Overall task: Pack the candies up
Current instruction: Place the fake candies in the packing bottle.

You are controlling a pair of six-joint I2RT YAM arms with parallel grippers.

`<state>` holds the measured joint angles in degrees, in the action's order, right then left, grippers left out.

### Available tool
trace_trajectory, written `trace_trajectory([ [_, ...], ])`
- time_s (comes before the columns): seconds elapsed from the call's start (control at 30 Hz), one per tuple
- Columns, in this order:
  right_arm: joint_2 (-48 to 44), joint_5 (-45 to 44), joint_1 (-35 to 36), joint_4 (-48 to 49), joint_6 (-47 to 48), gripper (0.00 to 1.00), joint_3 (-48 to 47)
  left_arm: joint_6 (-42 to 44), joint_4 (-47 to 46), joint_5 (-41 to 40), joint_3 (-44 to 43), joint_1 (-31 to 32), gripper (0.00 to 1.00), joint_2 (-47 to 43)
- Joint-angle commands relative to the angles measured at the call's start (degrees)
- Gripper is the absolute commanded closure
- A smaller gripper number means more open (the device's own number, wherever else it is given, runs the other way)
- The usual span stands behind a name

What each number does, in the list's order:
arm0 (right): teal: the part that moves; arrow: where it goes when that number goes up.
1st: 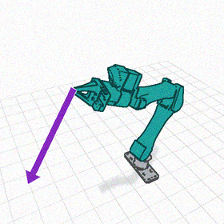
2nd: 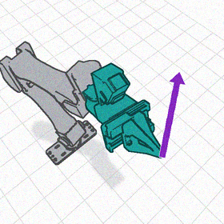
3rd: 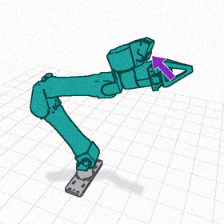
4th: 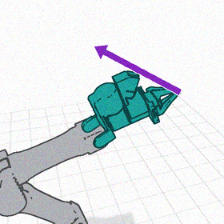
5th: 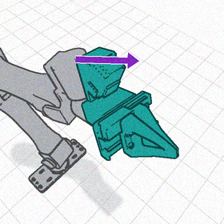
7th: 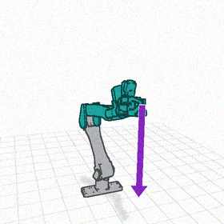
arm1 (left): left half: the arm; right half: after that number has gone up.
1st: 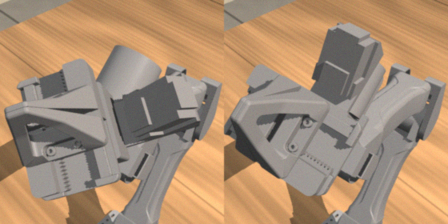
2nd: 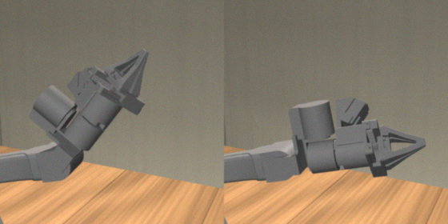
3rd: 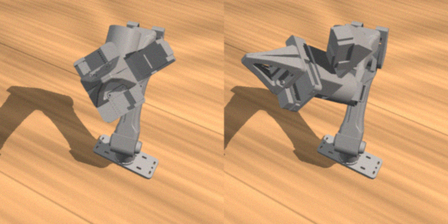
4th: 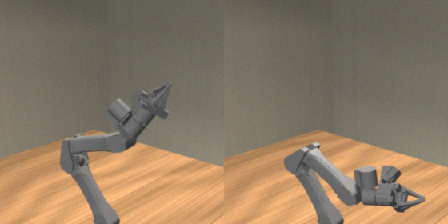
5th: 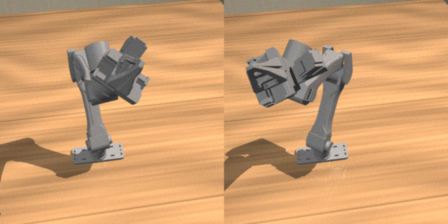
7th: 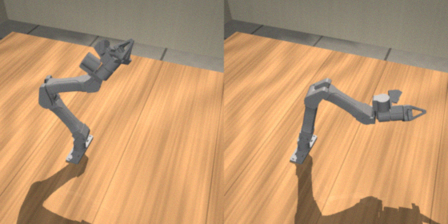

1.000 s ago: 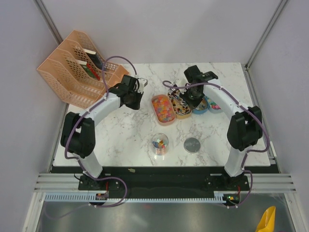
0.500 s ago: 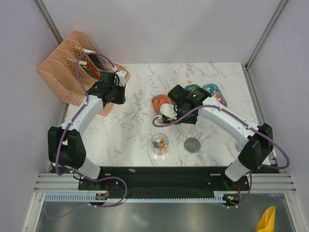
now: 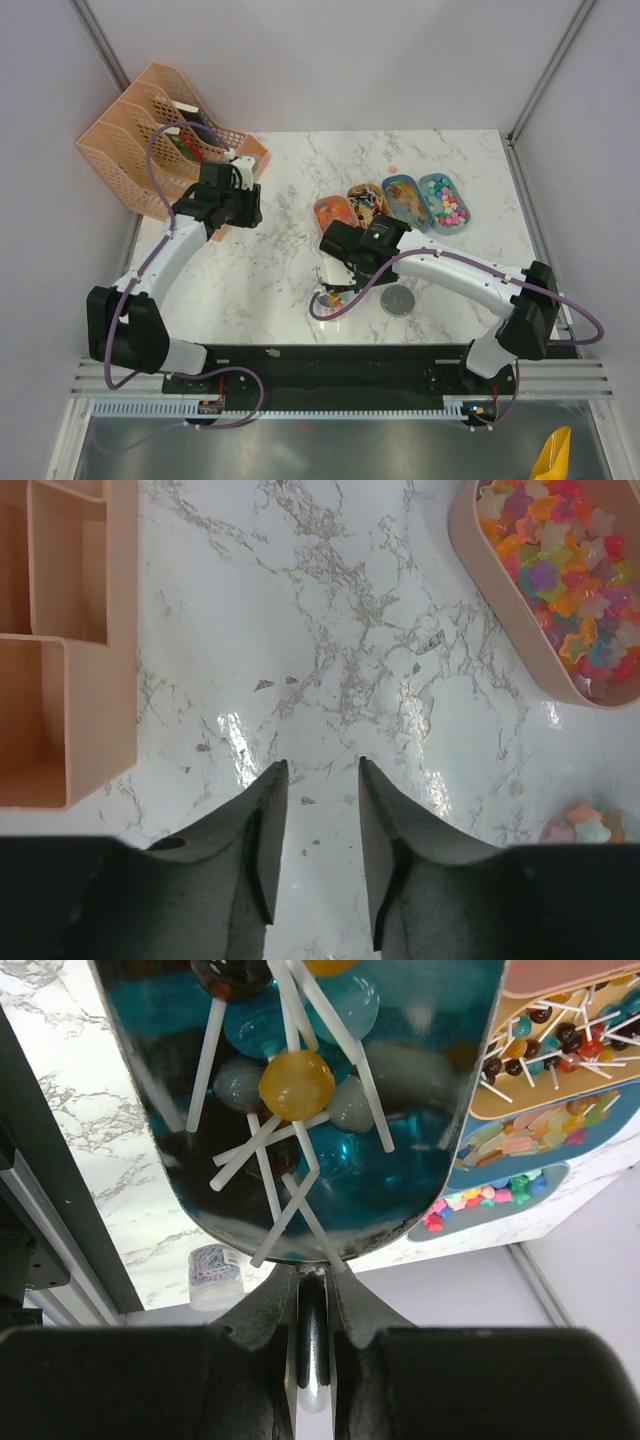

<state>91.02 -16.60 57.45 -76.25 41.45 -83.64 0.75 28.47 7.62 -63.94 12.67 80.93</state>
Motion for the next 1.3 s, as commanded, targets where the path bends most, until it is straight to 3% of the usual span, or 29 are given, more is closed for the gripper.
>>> trace_trajectory([
  [0.0,0.47,-4.75,1.52,-3.99,-1.55,1.0,-0.91,-1.28,-2.45,-1.2,0.75,-0.1,0.52,-3.05],
  [0.1,1.26,-7.39,2.58,-4.53,-1.37,1.0,-0.74,-0.84,-2.45,-1.73,1.71,-0.1,0.48,-4.1],
  [0.57,4.78,-15.3,4.6,-7.34,-2.08,1.0,1.28,-1.02,-2.8,-1.11,2.77,-0.1,0.48,-6.13],
  [1.27,2.76,-27.08,8.03,-7.34,0.21,1.0,3.39,-1.9,-3.42,1.52,2.68,-0.1,0.46,-7.54],
])
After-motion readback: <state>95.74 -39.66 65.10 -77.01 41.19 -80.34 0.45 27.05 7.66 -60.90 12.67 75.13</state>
